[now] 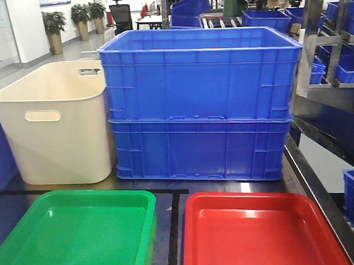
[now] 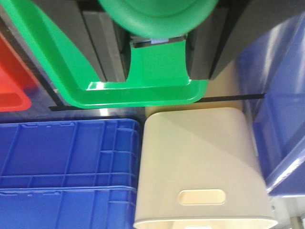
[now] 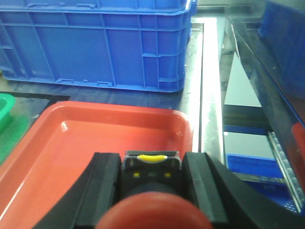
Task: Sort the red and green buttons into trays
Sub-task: 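Drive up to the shelf and stop before the green and red trays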
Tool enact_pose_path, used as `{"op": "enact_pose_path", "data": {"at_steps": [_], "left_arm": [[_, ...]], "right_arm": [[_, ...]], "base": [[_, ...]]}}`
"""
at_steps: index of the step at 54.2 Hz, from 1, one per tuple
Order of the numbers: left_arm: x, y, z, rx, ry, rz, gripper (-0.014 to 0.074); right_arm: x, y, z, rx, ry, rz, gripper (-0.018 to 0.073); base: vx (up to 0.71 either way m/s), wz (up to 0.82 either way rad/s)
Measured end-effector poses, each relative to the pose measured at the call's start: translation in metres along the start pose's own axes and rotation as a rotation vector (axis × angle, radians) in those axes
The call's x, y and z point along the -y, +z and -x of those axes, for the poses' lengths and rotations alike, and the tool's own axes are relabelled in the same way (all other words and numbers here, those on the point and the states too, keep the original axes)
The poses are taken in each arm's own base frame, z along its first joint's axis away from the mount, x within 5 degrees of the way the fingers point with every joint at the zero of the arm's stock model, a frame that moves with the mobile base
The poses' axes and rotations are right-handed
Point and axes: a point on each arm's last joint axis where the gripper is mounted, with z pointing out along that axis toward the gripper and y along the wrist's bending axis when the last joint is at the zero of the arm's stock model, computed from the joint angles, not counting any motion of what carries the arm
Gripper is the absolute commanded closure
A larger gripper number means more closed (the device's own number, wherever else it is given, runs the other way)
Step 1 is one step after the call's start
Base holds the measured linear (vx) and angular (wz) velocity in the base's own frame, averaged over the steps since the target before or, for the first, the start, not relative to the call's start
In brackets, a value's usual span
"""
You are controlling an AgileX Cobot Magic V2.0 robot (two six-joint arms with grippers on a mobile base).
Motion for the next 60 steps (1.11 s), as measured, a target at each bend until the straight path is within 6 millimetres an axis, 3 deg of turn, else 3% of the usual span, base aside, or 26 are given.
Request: {"op": "enact_pose_path", "data": {"at_steps": [50,60], "left_arm": [[0.0,0.0,0.0003,0.003,0.0,0.0,0.0599],[-0.0007,0.0017,0.009,0.1,-0.021,0.007,0.0599]], "right_arm": [[-0.0028,-0.0001,0.0012,0.014,0.02,0.024,0.0568],[-0.0067,0.0087,0.0091,0.091,0.068,0.065,0.0568]], "base": [[0.0,-0.01],[0.0,0.0]]}}
